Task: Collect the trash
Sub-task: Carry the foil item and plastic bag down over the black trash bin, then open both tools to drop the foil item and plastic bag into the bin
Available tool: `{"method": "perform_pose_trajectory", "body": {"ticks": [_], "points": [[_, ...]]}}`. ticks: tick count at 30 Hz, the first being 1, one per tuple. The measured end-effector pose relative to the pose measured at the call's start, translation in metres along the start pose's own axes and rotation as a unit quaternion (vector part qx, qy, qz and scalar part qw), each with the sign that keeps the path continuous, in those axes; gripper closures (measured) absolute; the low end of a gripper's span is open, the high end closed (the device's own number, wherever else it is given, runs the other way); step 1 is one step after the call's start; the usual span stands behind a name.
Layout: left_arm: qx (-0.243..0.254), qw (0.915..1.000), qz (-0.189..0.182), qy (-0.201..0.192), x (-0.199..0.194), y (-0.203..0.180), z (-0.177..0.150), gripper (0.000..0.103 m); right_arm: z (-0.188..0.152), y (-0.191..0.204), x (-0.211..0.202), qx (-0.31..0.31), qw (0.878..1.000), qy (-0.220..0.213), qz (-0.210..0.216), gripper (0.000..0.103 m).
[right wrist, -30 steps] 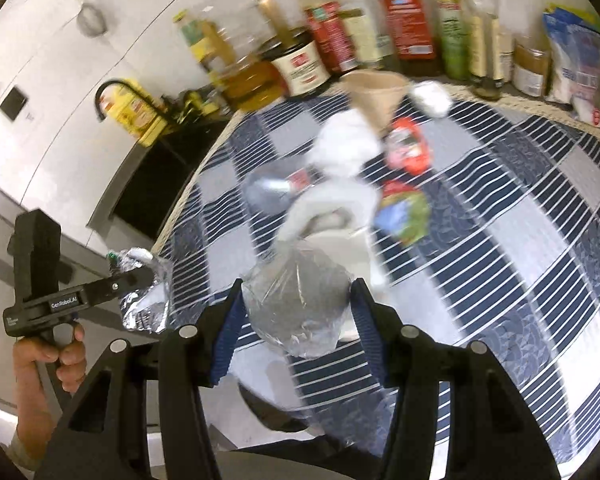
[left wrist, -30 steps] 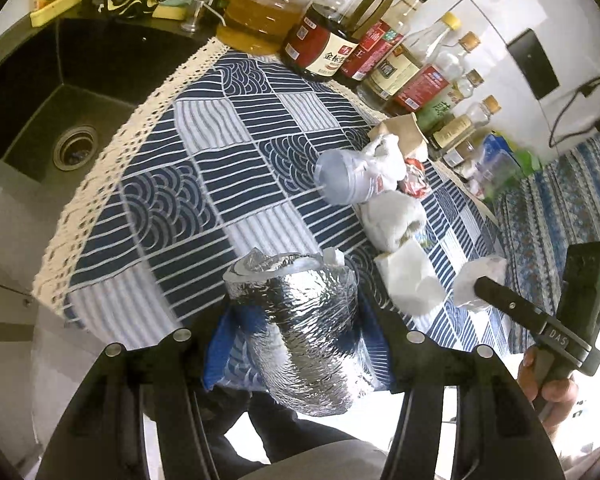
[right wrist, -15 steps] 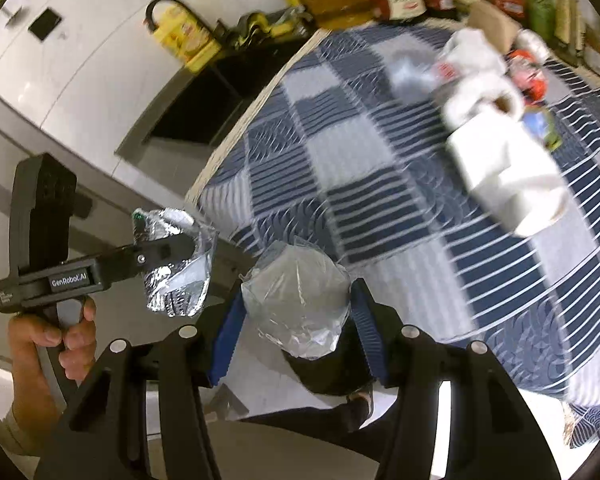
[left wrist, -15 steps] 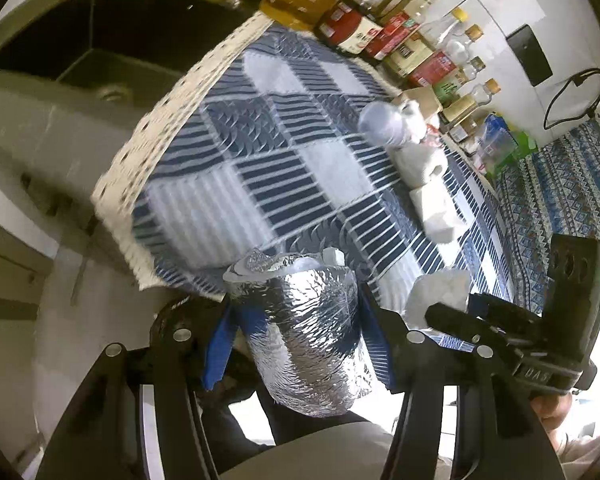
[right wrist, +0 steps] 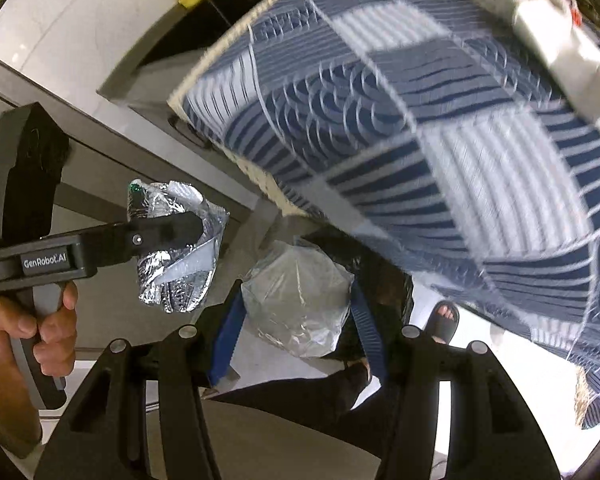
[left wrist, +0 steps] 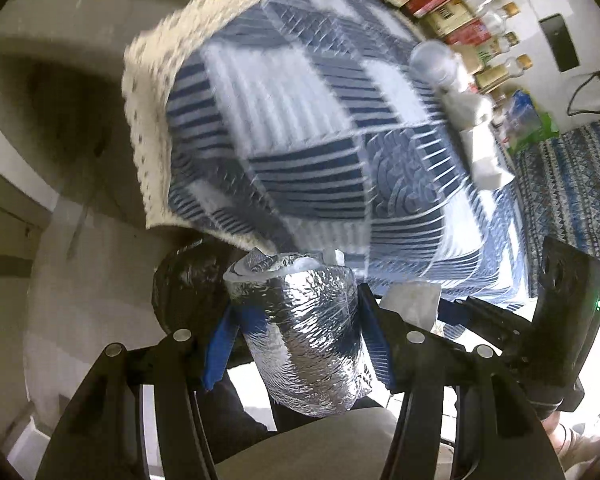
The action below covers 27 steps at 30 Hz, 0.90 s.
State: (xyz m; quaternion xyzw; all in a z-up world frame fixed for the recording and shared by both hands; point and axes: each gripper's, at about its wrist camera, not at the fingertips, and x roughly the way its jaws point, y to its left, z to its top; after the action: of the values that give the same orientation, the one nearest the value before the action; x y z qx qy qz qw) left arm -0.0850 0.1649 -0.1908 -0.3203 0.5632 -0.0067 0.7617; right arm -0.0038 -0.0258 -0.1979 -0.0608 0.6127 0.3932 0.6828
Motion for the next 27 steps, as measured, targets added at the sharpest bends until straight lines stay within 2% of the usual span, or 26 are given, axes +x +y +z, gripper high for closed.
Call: {"method": "perform_pose_trajectory", "body": {"ticks": [11,19,22,27], "points": [[-0.037,0.997,0.025,0.062,0.062,0.046,-0.022,0.048,-0.032,-0.012,0.065,0.005,0.999,0.047,-0.013,0.049],[-0.061,0.9931,0.033,0.095,0.102,0.067,-0.028,0.048,-0.051,-0.027,0.104,0.006,0.998,0.056,-0.016,0.049],[-0.059,0.9923,0.036,0.103,0.112,0.069,-0.029,0.048,-0.055,-0.028,0.117,-0.001,0.997,0.059,-0.04,0.049],[-0.064,0.9907,0.043,0.112,0.126,0.075,-0.029,0.048,-0.057,-0.037,0.13,0.003,0.997,0.065,-0.033,0.049]]}}
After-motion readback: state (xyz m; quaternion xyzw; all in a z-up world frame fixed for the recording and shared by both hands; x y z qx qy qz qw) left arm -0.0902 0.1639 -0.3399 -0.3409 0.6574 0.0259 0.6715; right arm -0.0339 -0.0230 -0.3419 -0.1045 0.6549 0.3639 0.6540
